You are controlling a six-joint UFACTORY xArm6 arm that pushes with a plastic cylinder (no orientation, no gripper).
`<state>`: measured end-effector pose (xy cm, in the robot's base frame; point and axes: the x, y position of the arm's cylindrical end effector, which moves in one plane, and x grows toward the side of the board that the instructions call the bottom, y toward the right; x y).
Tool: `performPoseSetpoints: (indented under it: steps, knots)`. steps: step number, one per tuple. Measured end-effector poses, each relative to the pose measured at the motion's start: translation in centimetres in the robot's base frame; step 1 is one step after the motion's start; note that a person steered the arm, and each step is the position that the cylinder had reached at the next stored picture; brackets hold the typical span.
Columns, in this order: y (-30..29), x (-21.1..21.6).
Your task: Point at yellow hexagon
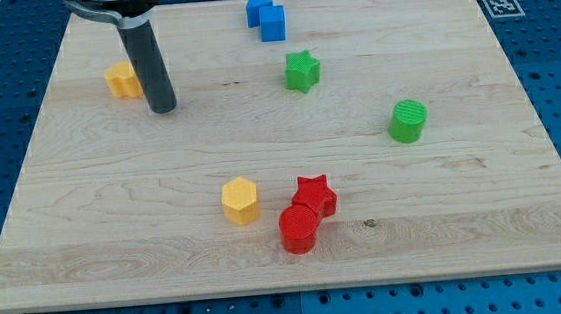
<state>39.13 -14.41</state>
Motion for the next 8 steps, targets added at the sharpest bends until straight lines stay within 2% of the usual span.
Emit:
performPoseSetpoints:
  steps: [1,3,6,8]
  knots:
    - [0.0,0.0]
    - [0.8,-4.5]
    - [6.0,7.8]
    - [6.3,9.1]
